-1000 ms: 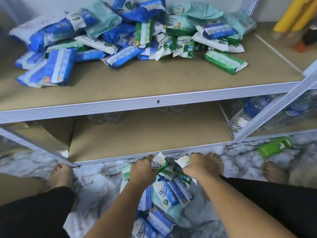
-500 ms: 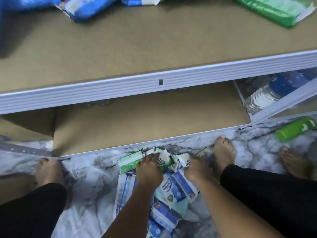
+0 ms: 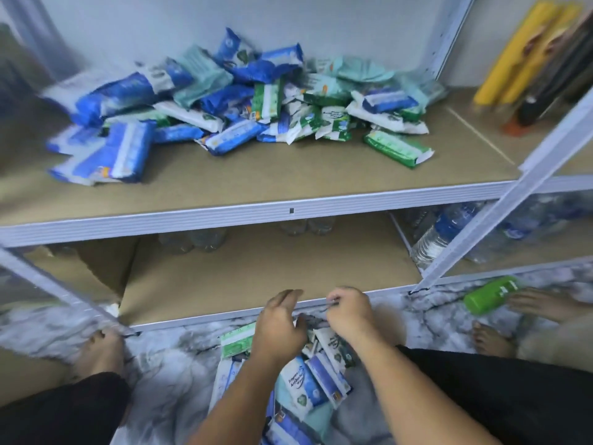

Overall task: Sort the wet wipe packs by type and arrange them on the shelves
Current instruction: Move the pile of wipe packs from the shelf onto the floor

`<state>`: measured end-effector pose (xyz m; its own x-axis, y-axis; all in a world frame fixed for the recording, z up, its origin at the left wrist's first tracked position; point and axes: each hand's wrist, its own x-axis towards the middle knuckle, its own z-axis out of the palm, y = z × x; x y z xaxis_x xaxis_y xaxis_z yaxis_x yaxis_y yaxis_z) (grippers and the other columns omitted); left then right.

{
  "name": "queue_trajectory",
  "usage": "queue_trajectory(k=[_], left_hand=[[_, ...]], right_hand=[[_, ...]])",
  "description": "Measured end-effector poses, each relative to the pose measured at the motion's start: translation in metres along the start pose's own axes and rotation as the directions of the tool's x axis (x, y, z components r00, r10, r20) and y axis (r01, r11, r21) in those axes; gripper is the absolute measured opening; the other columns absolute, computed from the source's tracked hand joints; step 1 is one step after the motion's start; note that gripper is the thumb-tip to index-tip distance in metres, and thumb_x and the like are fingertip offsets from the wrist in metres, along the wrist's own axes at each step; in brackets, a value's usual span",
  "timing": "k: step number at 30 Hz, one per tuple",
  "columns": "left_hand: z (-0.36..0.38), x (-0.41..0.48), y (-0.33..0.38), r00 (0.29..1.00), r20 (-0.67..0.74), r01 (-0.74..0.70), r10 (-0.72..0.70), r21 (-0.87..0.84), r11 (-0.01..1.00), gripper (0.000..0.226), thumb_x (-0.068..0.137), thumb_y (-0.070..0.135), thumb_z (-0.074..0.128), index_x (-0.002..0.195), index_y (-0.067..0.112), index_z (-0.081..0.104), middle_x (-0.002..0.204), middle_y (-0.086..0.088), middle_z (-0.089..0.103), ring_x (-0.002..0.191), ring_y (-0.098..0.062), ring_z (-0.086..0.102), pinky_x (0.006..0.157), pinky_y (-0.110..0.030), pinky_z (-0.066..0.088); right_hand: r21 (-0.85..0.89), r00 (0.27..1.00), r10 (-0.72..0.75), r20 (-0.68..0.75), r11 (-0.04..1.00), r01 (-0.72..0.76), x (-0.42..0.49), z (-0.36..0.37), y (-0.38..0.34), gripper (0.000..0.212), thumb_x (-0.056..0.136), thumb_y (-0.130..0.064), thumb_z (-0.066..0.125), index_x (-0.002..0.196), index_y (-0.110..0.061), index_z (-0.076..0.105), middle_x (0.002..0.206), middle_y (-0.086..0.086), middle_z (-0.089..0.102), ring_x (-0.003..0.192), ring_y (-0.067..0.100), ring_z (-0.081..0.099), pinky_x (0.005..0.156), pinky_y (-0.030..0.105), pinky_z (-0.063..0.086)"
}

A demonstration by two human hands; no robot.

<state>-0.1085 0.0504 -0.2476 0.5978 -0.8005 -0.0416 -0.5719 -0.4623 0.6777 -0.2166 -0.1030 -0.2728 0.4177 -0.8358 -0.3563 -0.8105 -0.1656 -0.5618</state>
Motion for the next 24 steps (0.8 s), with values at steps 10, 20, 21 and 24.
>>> queue_trajectory(k=[10, 20, 21, 24], left_hand=[[-0.121, 0.048, 0.140, 0.787, -0.330, -0.530, 0.520, 0.070, 0.845, 0.037, 0.081, 0.010, 0.049, 0.112, 0.023, 0.065, 0.114, 0.009, 0.062, 0.098, -0.018, 0.064, 0.079, -0.034, 0.054], [-0.159, 0.157, 0.166, 0.779, -0.435, -0.336, 0.452, 0.320, 0.886, 0.049, 0.084, 0.019, 0.058, 0.132, 0.013, 0.056, 0.125, -0.008, 0.057, 0.113, -0.030, 0.049, 0.099, -0.045, 0.045], [-0.159, 0.167, 0.168, 0.805, -0.448, -0.266, 0.388, 0.312, 0.912, 0.054, 0.086, 0.025, 0.058, 0.138, 0.013, 0.050, 0.129, -0.009, 0.055, 0.117, -0.032, 0.048, 0.101, -0.046, 0.044], [-0.159, 0.191, 0.172, 0.874, -0.456, -0.062, 0.170, 0.242, 0.968, 0.064, 0.093, 0.046, 0.050, 0.149, 0.017, 0.037, 0.137, -0.013, 0.050, 0.125, -0.038, 0.043, 0.101, -0.048, 0.040]], right_hand=[[0.012, 0.881, -0.343, -0.327, 0.930, 0.367, -0.047, -0.189, -0.136, 0.025, 0.080, -0.010, 0.056, 0.085, -0.025, 0.076, 0.087, -0.005, 0.074, 0.085, 0.020, 0.067, 0.078, 0.025, 0.052], [-0.197, 0.727, -0.469, -0.502, 0.880, 0.431, 0.037, -0.249, -0.157, 0.032, 0.077, -0.018, 0.059, 0.105, -0.026, 0.072, 0.113, -0.002, 0.062, 0.110, 0.025, 0.057, 0.097, 0.042, 0.049], [-0.219, 0.740, -0.451, -0.498, 0.892, 0.397, 0.047, -0.249, -0.159, 0.037, 0.076, -0.022, 0.058, 0.111, -0.027, 0.070, 0.120, -0.002, 0.060, 0.116, 0.026, 0.053, 0.101, 0.045, 0.045], [-0.261, 0.801, -0.379, -0.463, 0.922, 0.285, 0.071, -0.249, -0.166, 0.046, 0.078, -0.030, 0.059, 0.124, -0.027, 0.065, 0.132, -0.001, 0.053, 0.125, 0.027, 0.046, 0.107, 0.049, 0.038]])
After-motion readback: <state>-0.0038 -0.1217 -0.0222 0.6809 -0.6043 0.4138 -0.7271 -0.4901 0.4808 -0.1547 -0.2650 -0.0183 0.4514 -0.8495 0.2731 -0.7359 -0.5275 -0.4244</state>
